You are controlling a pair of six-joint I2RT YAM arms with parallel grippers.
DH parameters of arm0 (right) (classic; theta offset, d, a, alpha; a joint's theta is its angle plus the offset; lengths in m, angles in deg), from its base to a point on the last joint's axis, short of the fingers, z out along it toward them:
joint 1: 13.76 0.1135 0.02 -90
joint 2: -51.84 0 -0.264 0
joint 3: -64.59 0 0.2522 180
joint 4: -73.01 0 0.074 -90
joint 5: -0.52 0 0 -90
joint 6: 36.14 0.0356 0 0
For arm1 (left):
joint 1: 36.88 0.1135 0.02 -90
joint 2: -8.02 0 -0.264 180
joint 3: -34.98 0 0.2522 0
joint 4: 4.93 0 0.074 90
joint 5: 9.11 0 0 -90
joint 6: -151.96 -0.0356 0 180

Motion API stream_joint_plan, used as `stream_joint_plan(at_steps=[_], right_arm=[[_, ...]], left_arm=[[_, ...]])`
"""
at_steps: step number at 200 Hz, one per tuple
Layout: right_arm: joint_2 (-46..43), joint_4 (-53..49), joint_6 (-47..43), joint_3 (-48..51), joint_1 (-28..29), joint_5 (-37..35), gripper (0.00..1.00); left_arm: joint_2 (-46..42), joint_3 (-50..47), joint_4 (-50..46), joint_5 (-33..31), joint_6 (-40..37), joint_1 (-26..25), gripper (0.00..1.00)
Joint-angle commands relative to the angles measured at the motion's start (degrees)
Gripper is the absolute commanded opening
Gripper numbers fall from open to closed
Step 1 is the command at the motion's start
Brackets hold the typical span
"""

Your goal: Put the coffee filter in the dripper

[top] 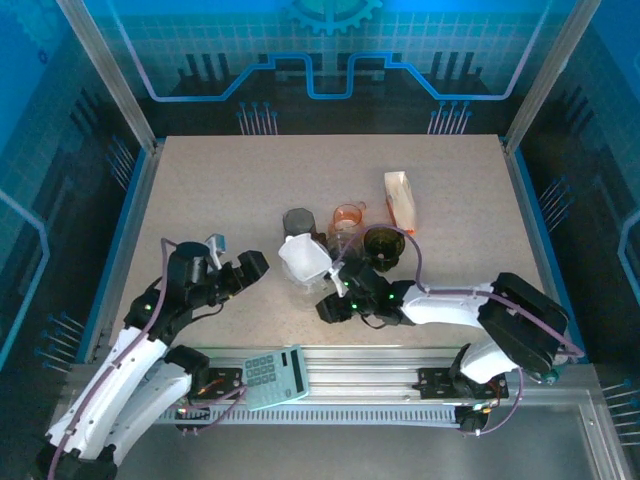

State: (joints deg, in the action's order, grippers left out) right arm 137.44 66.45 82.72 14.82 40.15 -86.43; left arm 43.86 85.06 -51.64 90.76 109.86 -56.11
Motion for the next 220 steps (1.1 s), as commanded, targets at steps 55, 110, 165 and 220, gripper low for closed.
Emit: stream_joint_plan(at_steps=[55, 110, 165, 220], right_arm=[[9.0, 3.7, 0.0, -9.7, -0.2, -0.8, 0.50], [15.9, 3.7, 0.9, -17.8, 0.5, -2.5, 0.50], [22.6, 1.8, 2.1, -26.5, 1.5, -5.1, 0.50], [29.1, 0.2, 2.6, -34.7, 2.0, -5.9, 0.51]], left_arm=[[-9.5, 5.6, -9.3, -13.7, -0.7, 0.6, 0.99], [-10.1, 6.4, -10.5, -13.9, -0.8, 0.6, 0.99], [-11.3, 6.8, -11.8, -14.8, -1.0, 0.6, 0.99], [-12.0, 7.9, -13.4, -16.3, -1.6, 0.6, 0.99]])
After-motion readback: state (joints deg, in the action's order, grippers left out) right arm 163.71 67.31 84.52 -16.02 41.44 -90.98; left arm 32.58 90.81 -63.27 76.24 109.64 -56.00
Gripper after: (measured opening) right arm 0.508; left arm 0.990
